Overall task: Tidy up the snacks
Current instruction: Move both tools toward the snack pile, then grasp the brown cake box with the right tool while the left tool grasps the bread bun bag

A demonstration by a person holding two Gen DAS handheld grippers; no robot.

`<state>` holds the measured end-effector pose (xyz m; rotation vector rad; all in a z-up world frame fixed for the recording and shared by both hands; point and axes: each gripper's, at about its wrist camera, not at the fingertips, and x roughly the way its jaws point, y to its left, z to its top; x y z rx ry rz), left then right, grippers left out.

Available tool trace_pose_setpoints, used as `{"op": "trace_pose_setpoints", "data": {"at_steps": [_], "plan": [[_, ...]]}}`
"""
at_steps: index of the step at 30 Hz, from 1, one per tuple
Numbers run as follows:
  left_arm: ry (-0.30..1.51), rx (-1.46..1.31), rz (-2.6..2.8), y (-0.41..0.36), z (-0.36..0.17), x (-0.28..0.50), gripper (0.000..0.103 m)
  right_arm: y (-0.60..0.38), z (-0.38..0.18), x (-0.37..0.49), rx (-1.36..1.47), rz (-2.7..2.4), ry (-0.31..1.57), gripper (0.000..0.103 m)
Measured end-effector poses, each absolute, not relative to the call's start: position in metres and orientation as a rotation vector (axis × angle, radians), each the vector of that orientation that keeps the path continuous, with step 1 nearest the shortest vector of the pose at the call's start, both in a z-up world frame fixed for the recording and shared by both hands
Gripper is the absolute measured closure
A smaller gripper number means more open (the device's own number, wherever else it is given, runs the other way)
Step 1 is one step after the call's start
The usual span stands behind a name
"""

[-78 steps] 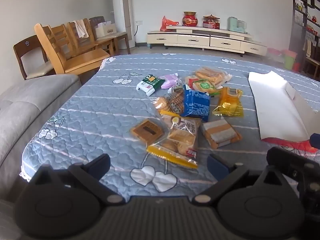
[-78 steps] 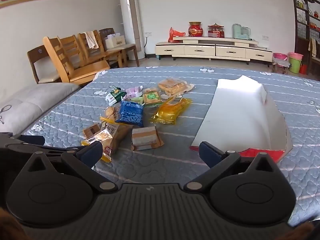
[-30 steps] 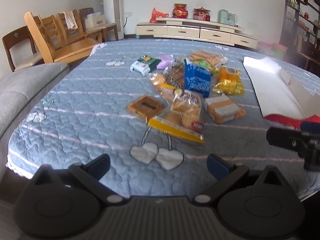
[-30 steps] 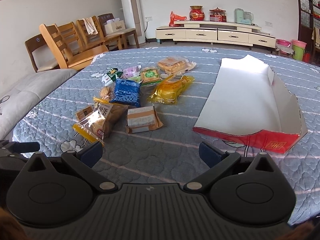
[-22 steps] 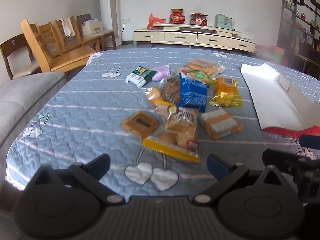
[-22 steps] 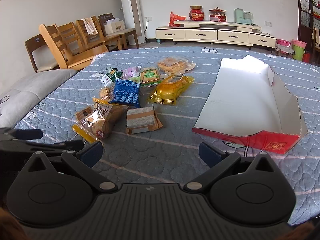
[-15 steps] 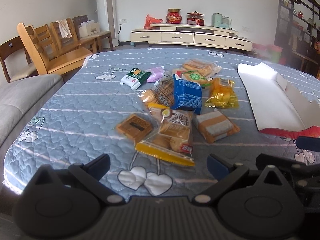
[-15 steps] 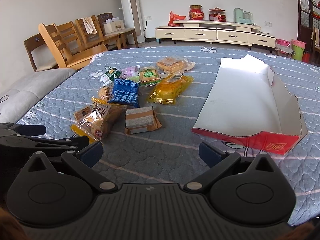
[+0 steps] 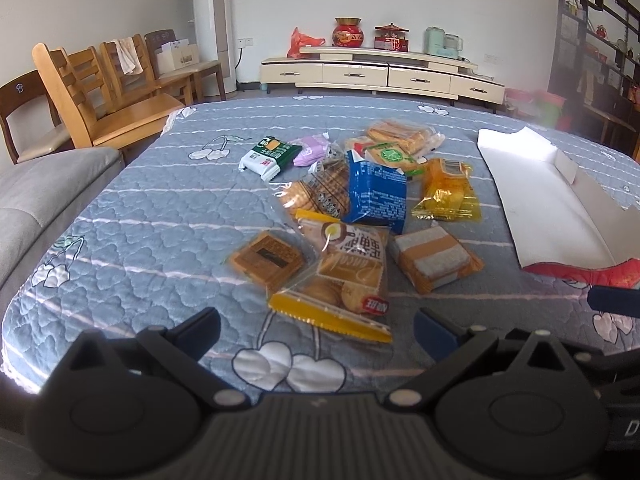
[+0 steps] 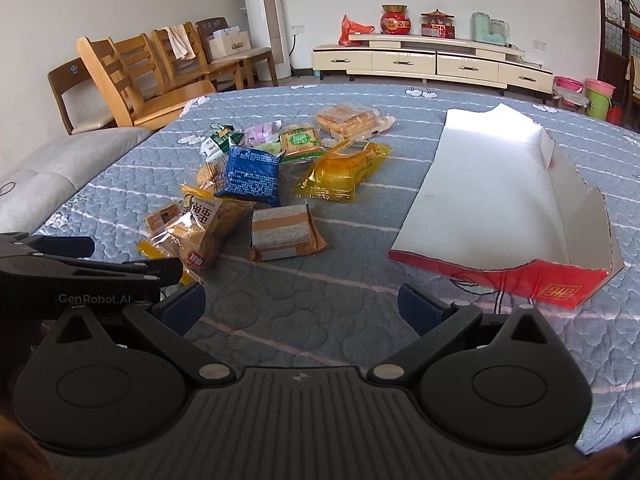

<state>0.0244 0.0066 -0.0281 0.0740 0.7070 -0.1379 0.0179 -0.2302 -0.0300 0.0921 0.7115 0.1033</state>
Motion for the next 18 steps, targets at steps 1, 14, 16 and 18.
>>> {"op": "trace_pose_setpoints", "data": {"at_steps": [1, 14, 16, 18], "plan": [[0.707, 0.074, -0.138, 0.007, -0.028, 0.025, 0.001, -0.230, -0.031, 0.019, 0.092, 0.103, 0.713, 0.000], [0.663, 0.130, -0.153, -0.015, -0.032, 0.057, 0.001, -0.233, -0.040, 0.033, 0.085, 0.090, 0.727, 0.000], [0.660, 0.140, -0.159, -0.019, -0.034, 0.065, 0.002, -0.234, -0.041, 0.035, 0.077, 0.080, 0.725, 0.000], [0.664, 0.155, -0.161, -0.023, -0.038, 0.074, 0.011, -0.236, -0.041, 0.036, 0.077, 0.075, 0.730, 0.000]]}}
